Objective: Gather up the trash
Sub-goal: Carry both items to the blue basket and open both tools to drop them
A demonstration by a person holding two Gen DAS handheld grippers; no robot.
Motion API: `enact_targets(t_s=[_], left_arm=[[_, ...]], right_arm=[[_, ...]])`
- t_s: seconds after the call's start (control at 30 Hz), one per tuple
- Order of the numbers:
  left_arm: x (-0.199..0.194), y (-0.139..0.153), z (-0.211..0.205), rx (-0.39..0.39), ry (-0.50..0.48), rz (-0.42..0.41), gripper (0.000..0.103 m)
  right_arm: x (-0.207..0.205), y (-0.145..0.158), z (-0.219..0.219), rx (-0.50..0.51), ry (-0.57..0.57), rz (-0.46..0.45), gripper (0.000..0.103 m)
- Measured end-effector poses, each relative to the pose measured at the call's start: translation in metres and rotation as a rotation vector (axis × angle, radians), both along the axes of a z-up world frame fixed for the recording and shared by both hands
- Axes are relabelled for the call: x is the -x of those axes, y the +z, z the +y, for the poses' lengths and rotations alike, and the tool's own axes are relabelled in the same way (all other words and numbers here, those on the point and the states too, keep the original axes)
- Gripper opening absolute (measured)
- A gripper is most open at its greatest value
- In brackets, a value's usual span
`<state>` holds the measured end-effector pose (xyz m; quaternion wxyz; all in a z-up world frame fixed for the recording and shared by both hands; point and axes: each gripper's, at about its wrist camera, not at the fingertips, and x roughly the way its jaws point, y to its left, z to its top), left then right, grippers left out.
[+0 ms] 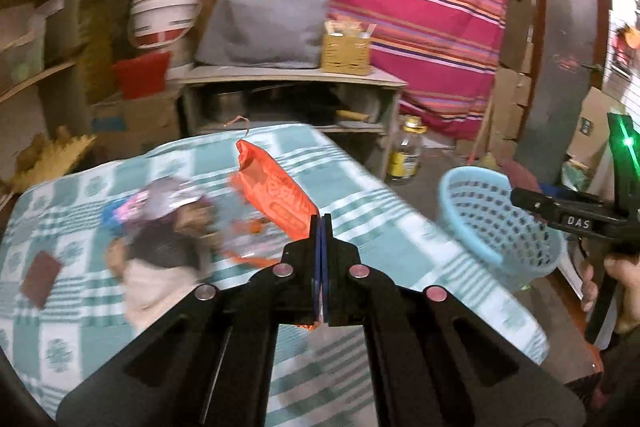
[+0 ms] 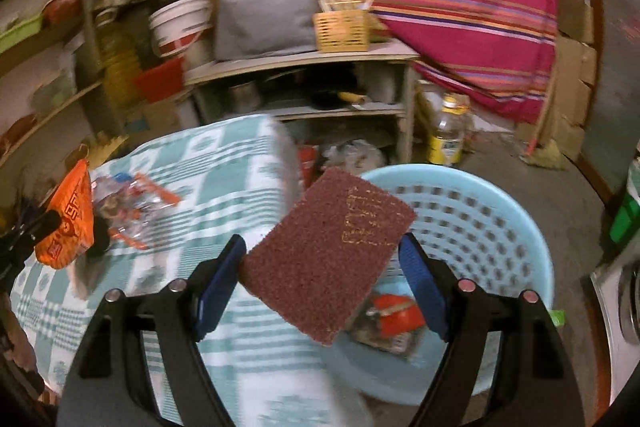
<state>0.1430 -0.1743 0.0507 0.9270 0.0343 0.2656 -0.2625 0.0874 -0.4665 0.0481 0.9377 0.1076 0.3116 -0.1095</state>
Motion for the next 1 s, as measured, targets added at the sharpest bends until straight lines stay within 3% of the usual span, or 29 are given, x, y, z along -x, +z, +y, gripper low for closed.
enact_targets(t_s=[0.53, 0.77, 1.0], left_arm=[[0.024, -0.006, -0.160, 0.018, -0.260, 0.015, 0.000], [0.023, -0.024, -0.211, -0.004, -0.321, 0.050, 0.000], [0.014, -0.044, -0.235, -0.020, -0.325, 0.095, 0.000]], right_arm=[[0.035, -0.011, -0.084, -0.008, -0.136, -0.010, 0.077], [0.050, -0.018, -0.112, -0.013, -0.181, 0.003, 0.077], [0.062, -0.025, -0.134, -0.034, -0.215, 0.009, 0.077]])
